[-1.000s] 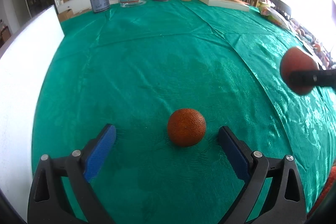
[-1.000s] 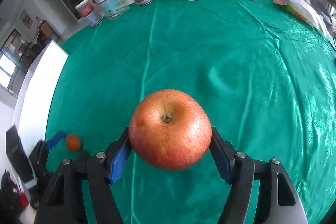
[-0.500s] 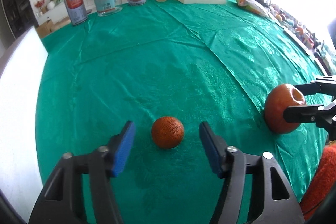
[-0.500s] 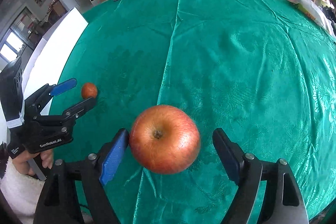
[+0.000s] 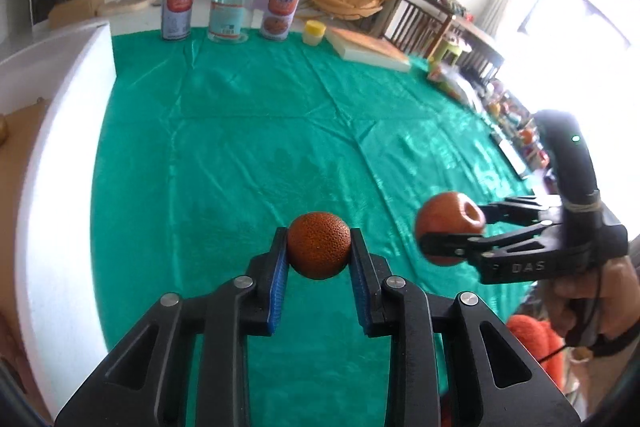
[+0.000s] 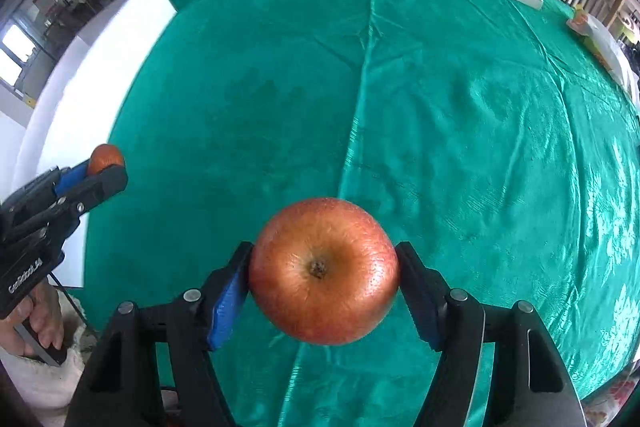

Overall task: Organize fruits
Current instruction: 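Carry the orange and apple over the white box and open both tools, then withdraw both tools from the box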

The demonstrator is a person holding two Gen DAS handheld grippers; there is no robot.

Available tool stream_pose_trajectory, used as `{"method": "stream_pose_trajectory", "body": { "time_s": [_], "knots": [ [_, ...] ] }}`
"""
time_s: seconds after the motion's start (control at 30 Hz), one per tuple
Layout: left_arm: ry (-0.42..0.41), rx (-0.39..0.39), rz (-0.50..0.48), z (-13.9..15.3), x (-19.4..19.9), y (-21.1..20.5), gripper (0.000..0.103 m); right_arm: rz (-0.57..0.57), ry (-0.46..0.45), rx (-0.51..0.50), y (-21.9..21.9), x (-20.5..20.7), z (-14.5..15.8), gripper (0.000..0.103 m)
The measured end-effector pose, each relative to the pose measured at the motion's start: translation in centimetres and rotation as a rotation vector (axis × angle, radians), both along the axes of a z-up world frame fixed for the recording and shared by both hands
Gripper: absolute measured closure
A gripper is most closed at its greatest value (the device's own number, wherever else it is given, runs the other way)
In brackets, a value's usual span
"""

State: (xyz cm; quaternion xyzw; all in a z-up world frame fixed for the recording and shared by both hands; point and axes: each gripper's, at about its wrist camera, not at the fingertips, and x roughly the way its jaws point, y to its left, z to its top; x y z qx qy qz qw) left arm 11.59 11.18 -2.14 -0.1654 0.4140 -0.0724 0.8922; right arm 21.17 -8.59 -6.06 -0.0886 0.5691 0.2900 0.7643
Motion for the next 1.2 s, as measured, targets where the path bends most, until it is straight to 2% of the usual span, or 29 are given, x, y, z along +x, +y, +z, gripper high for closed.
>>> {"method": "stream_pose_trajectory", "body": {
  "time_s": [0.07,0.13,0.23,0.3,0.37,0.47,0.53,0.6,0.67,0.77,0.83,0.9,0.93,0.97,1.03,1.07,1.1,1.2],
  "knots": [
    [-0.065,-0.060,0.024,4.3,-2.9,2.7,0.075,0.073,-0.042,0.074,3.4,-0.8,3.5,0.033],
    [-0.122,-0.088,0.082,8.0,-5.3,6.3,0.075,0.160,-0.078,0.144,7.7,-1.9,6.6,0.033],
    [-0.153,-0.063,0.218,11.4,-7.8,12.8,0.074,0.301,-0.103,0.238,15.2,-3.5,10.1,0.033],
    [-0.115,-0.007,0.328,11.5,-8.5,17.3,0.074,0.401,-0.121,0.269,20.5,-5.1,11.0,0.033],
    [-0.044,0.035,0.437,10.0,-9.1,21.8,0.074,0.476,-0.126,0.272,25.7,-6.4,11.1,0.033],
    [0.091,0.079,0.575,5.5,-10.4,27.1,0.074,0.552,-0.086,0.242,31.8,-8.9,8.7,0.033],
    [0.191,0.087,0.633,1.6,-11.2,29.4,0.074,0.580,-0.047,0.204,35.3,-9.4,6.4,0.033],
    [0.277,0.064,0.668,-1.9,-12.0,31.2,0.074,0.609,-0.034,0.142,38.2,-10.0,3.8,0.033],
    [0.344,0.045,0.685,-4.4,-12.6,32.2,0.074,0.625,-0.027,0.077,40.3,-10.4,1.1,0.033],
    [0.394,0.043,0.683,-6.1,-12.8,32.3,0.073,0.626,-0.009,0.005,41.9,-10.6,-2.3,0.033],
    [0.402,0.054,0.679,-6.4,-12.7,32.0,0.064,0.616,0.008,-0.024,42.6,-10.3,-4.0,0.033],
    [0.378,0.069,0.677,-5.9,-12.7,31.7,0.044,0.605,0.031,-0.032,42.5,-10.4,-5.0,0.032],
    [0.361,0.088,0.681,-5.5,-12.8,31.3,0.038,0.600,0.034,-0.014,42.2,-10.3,-5.0,0.031],
    [0.340,0.113,0.686,-5.0,-12.8,30.8,0.032,0.590,0.029,0.024,41.9,-10.0,-4.5,0.031],
    [0.286,0.162,0.692,-3.4,-13.0,29.7,0.029,0.551,0.013,0.098,40.6,-9.5,-2.7,0.019],
    [0.258,0.189,0.693,-2.5,-13.3,29.1,0.026,0.533,-0.003,0.133,39.7,-9.2,-1.3,0.011],
    [0.228,0.230,0.701,-1.5,-13.6,28.3,0.020,0.519,-0.024,0.161,38.7,-9.1,0.2,0.007],
    [0.124,0.386,0.741,1.9,-14.4,25.2,0.012,0.483,-0.118,0.156,35.6,-9.3,4.7,0.000]
  ]
}}
